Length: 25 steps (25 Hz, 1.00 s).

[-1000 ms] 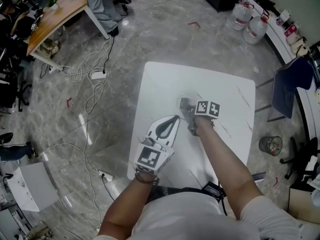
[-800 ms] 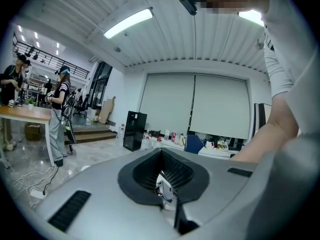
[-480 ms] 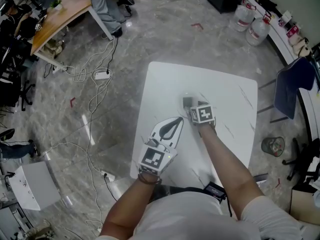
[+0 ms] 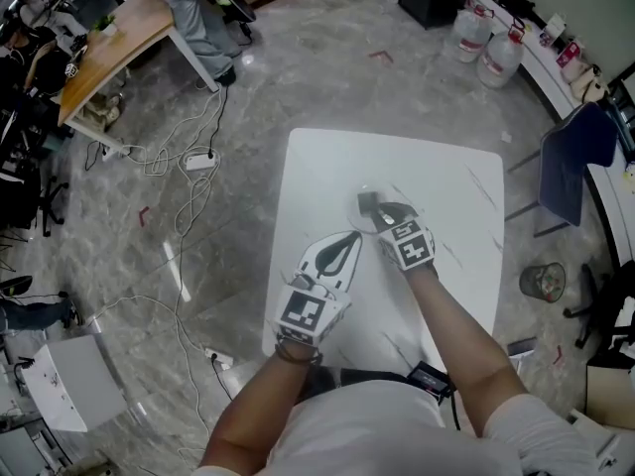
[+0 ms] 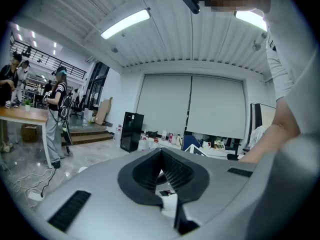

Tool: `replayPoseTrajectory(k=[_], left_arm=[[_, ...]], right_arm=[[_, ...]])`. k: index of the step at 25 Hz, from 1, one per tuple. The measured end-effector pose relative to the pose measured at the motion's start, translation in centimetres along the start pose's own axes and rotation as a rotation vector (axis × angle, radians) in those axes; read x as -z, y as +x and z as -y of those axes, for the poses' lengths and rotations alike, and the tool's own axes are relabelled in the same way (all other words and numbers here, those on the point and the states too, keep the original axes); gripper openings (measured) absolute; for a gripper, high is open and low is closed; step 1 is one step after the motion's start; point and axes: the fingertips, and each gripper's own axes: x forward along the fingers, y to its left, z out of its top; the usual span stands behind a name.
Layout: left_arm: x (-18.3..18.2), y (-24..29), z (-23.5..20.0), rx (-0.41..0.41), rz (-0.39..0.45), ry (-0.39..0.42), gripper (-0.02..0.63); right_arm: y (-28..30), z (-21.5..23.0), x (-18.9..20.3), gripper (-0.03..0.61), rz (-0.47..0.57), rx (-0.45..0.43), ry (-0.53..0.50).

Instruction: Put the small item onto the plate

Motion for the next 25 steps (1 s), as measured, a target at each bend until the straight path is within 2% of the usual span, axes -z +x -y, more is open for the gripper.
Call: replayPoseTrajectory(k=[2,4,7,12,20,25], left_arm=[[-0.6,-0.4,0.5,0.014,0.013,0.002,0.006],[-1.2,-0.9,1.0,0.031,0.028,0.005,0.006],[-2.3,-2.1,1.5,0.049,0.037,0.018,0.006],[-5.0,-5.1,3.1,0.095,0.054,0.016,0.006],[-11.3,-12.6,6.6,0.223,0.131,-0.010,0.006],[-14.1,-16.9,7.7,0.273,0.153,0.022,0.006]], right_arm=[[-2.3,-1.3,-1.7,0.032,0.070,-0.007,-0.028],[-4.5,-3.1,-2.9,0.003,0.116,-0.029,-0.030],[-7.6,-6.2,-4.6,0.002,0.177,-0.058,-0.048],[-14.2,-11.0,-7.2,0.003,0.294,-0.043,-0.068],[-25.7,-19.6,-12.1,0.002,0.480,0.026,-0.076],[-31.3,-24.3,-14.9,0.002,0.575,0.079,-0.051]])
